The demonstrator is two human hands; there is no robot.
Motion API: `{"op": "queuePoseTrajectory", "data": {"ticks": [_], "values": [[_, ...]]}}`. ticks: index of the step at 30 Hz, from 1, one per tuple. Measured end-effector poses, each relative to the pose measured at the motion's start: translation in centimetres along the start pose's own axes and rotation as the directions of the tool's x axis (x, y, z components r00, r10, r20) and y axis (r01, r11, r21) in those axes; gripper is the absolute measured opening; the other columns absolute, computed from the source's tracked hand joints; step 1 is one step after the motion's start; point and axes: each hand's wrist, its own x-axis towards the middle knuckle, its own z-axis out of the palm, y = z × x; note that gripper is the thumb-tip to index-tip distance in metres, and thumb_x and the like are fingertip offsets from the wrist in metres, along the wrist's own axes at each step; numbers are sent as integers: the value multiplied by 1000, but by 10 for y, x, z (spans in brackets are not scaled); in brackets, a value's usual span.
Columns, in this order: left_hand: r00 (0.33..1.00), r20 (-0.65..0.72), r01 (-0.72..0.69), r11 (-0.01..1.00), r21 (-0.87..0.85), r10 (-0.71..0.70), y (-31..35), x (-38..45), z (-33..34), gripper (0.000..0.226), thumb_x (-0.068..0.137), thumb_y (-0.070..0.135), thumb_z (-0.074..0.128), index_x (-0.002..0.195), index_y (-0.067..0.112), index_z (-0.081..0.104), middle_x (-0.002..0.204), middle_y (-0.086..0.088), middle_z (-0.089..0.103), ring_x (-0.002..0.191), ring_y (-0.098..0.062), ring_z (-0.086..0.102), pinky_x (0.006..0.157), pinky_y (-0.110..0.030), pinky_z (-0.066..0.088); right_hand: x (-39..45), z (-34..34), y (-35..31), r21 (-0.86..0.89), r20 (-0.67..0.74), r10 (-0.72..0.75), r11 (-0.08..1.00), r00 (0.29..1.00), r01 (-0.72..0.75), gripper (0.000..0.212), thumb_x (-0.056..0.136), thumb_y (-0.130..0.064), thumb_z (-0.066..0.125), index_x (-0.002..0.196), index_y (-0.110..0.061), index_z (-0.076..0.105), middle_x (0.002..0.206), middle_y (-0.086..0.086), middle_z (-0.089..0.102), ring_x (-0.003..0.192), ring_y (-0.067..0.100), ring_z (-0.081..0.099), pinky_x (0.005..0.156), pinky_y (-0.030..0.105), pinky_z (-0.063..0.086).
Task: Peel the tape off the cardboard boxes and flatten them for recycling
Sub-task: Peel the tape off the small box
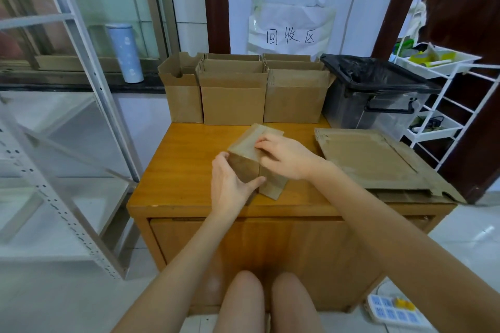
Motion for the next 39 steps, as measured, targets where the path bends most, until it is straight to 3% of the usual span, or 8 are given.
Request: {"op": "queuePoseTrajectory", "data": {"ticks": [3,6,13,18,21,27,34,39], "values": [[995,-92,-36,999,18,38,7,-9,2,96,59,44,87,131,5,37,126,-12,46,117,-25,46,93,-36,48,-15,7,-1,-10,-36,-47,999,998,46,76,81,-59,62,140,-15,42,144,0,42,127,15,42,103,34,41],[990,-114,-84,996,26,86,9,-13,5,94,59,45,87,129,4,40,122,-12,47,114,-23,45,93,-34,46,-21,12,4,52,-159,-45,997,986,54,63,85,-45,66,137,-15,48,143,0,46,131,15,42,107,33,38],[983,-15,-182,983,21,183,-6,-14,-8,59,78,31,78,125,13,48,117,-4,56,101,-13,55,78,-23,48,-29,13,28,274,-110,-33,960,993,62,52,85,-25,70,134,-16,53,145,-2,46,138,9,35,115,23,21],[782,37,-601,737,309,622,-2,7,-21,32,79,19,76,109,12,68,115,-7,64,108,-23,59,86,-30,46,-31,15,33,290,-90,-57,954,994,80,52,86,-22,69,135,-16,52,146,-2,44,139,9,33,117,28,23],[681,136,-716,614,333,720,-1,19,-26,25,77,15,79,100,10,70,103,-7,69,100,-24,64,84,-32,49,-34,13,31,205,-104,-91,972,990,111,50,88,-27,66,135,-15,52,141,-2,47,129,14,45,109,32,37],[566,232,-816,496,296,791,0,33,-33,19,77,13,79,93,6,72,91,-7,70,79,-24,64,66,-34,49,-29,5,14,-371,-154,-277,906,948,205,36,88,-32,65,113,-7,65,101,9,60,93,25,56,73,37,52],[466,289,-876,389,285,836,3,42,-35,17,76,11,79,91,5,73,89,-8,71,77,-23,65,64,-32,50,-32,7,13,-424,-109,-287,879,952,217,33,94,-33,56,112,-6,64,99,9,64,87,25,60,67,35,50],[449,336,-888,372,270,828,6,44,-40,21,76,16,80,93,7,71,90,-6,70,77,-21,64,65,-31,49,-29,16,18,-483,-241,-370,847,897,219,24,89,-30,60,83,-8,70,72,5,64,58,20,59,44,27,46]]}}
